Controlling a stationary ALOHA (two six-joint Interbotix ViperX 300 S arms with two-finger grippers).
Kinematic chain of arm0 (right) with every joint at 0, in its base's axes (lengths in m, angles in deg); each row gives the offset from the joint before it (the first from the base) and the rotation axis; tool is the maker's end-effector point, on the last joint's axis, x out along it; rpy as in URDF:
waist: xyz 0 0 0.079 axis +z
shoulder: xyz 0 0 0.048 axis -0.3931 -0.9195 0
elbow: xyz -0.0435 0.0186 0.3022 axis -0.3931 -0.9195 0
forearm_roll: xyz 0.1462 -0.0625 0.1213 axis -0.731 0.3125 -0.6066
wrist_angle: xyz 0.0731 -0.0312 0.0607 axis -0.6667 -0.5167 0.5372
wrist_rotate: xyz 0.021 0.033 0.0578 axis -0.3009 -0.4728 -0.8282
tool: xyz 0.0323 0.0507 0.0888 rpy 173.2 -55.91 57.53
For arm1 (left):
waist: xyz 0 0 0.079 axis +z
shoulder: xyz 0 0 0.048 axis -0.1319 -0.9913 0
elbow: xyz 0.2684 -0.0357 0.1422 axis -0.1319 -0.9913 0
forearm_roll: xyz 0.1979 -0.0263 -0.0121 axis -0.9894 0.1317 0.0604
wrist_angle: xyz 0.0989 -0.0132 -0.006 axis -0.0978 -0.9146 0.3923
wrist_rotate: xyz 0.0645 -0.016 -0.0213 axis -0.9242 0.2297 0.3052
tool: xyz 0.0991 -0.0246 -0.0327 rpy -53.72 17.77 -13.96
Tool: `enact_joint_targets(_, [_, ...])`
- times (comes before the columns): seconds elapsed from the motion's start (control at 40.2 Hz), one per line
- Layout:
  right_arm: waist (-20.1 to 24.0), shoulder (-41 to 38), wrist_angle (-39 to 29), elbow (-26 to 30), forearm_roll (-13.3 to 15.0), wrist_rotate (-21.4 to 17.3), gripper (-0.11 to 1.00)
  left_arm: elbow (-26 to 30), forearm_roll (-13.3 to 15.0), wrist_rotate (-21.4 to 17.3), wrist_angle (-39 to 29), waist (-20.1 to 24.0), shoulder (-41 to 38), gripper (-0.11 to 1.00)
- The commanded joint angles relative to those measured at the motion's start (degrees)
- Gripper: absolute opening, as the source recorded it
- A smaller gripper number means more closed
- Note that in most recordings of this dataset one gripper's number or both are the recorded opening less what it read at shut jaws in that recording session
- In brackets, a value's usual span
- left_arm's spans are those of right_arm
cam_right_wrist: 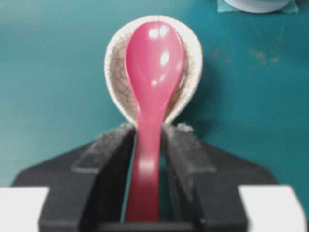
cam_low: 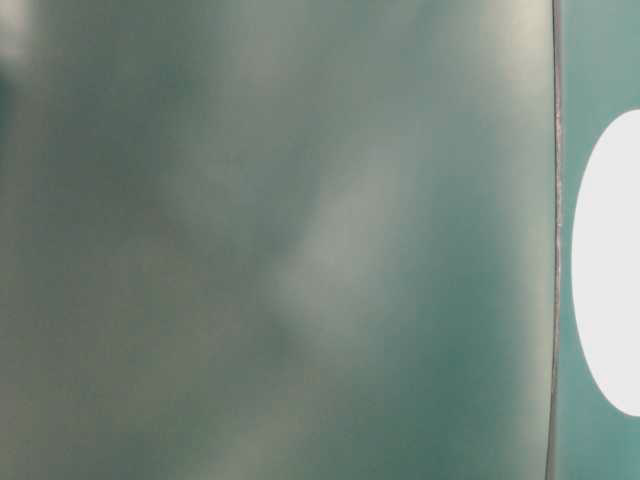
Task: Scoop the yellow hexagonal prism block from the bowl with a spoon using the right arm.
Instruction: 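Lift the red spoon off the rest and carry it into the bowl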
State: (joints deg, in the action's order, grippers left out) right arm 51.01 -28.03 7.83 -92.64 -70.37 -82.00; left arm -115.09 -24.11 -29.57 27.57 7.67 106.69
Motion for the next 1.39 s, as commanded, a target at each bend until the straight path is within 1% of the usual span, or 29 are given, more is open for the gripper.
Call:
enact_joint_targets(0.0, [0.18, 0.97, 0.44, 0.35, 0.18, 0.09, 0.37, 1.49, -0.09, 0.0, 0.18, 0.0, -0.26, 0.06])
enact_joint_targets(0.124, [0.18, 0.97, 0.35, 0.35, 0.18, 0.09, 0.35, 1.49, -0.09, 0.0, 0.18, 0.09, -0.26, 0.06])
enact_joint_targets(0.274, [0.26, 1.93, 0.44, 0.35, 0.18, 0.18, 0.24, 1.49, -0.09, 0.0, 0.18, 0.0, -0.26, 0.06])
enact_joint_targets(0.423, [-0.09, 6.24, -0.44, -0.26, 0.18, 0.35, 0.24, 1.49, -0.09, 0.0, 0.18, 0.0, -0.35, 0.06])
enact_joint_targets(0.547, [-1.32, 11.51, -4.31, -0.35, 0.09, 1.14, 0.24, 1.49, -0.09, 0.0, 0.18, 0.0, -0.53, 0.06])
enact_joint_targets(0.647, [-2.55, 15.91, -10.11, 0.18, 0.18, 4.39, 0.24, 1.41, -0.09, 0.0, 0.26, 0.09, -0.7, 0.06])
enact_joint_targets(0.846, [-6.06, 24.61, -22.41, 2.72, 0.18, 14.06, 0.24, 1.41, -0.09, 0.0, 0.26, 0.09, -0.79, 0.06])
enact_joint_targets(0.92, [-8.26, 27.95, -28.04, 4.48, 0.18, 17.4, 0.24, 1.41, -0.09, 0.0, 0.26, 0.0, -0.79, 0.06])
enact_joint_targets(0.995, [-10.9, 30.76, -33.4, 6.24, 0.18, 19.95, 0.24, 1.41, -0.09, 0.0, 0.35, 0.0, -0.79, 0.06])
enact_joint_targets(1.07, [-13.97, 32.87, -39.2, 8.53, 0.18, 21.8, 0.24, 1.49, -0.09, 0.0, 0.53, 0.0, -0.79, 0.06])
enact_joint_targets(1.169, [-18.19, 34.37, -46.93, 11.78, 0.18, 23.2, 0.24, 1.49, -0.09, 0.0, 0.7, 0.0, -0.79, 0.06])
enact_joint_targets(1.318, [-24.61, 34.1, -58.71, 17.23, 0.53, 23.55, 0.24, 1.49, -0.18, 0.0, 0.88, 0.0, -0.79, 0.06])
enact_joint_targets(1.368, [-26.1, 33.66, -61.52, 18.54, 0.79, 23.55, 0.24, 1.49, -0.09, -0.09, 0.88, 0.0, -0.79, 0.06])
